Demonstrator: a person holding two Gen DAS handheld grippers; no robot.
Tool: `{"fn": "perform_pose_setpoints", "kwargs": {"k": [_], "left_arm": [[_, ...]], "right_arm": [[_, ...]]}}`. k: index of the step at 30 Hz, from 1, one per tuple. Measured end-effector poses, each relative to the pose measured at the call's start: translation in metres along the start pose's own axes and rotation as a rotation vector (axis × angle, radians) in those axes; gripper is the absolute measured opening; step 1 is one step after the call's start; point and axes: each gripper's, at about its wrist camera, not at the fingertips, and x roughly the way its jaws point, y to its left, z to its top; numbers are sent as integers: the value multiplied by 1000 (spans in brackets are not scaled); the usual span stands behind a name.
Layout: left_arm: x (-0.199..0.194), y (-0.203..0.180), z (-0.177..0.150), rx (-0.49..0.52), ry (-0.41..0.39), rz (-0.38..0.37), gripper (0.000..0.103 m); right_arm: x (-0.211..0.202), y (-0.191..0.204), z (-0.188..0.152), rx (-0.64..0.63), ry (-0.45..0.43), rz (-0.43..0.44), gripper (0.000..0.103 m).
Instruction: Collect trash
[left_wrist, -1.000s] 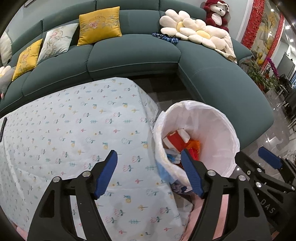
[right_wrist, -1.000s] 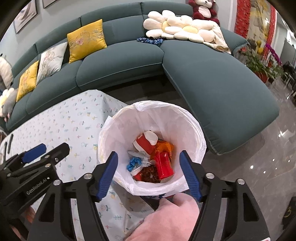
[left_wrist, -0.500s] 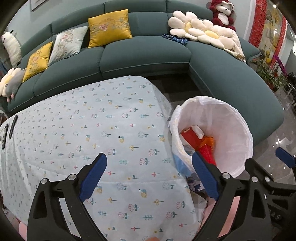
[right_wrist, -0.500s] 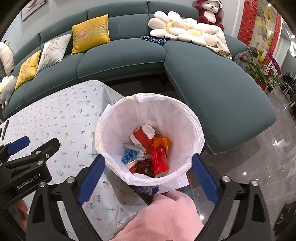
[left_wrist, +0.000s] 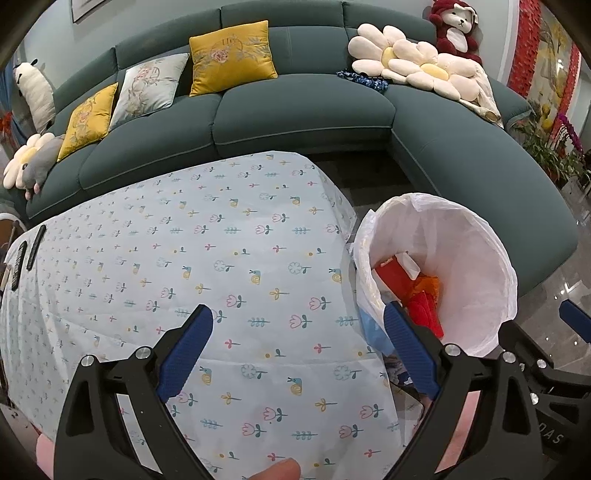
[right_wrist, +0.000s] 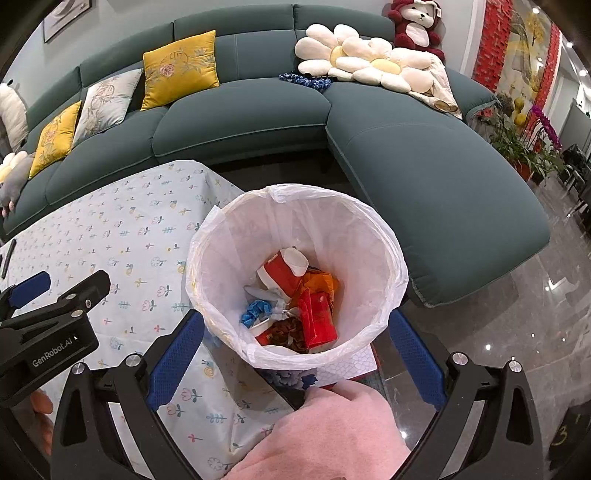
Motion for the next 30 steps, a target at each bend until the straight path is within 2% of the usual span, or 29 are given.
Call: {"fn": "perform_pose_setpoints", "kwargs": {"k": [30], "left_arm": [[-1,-4,-4,-8,-2,32,89]], "right_arm": [[4,4,-5,-2,9,8,96]]}}
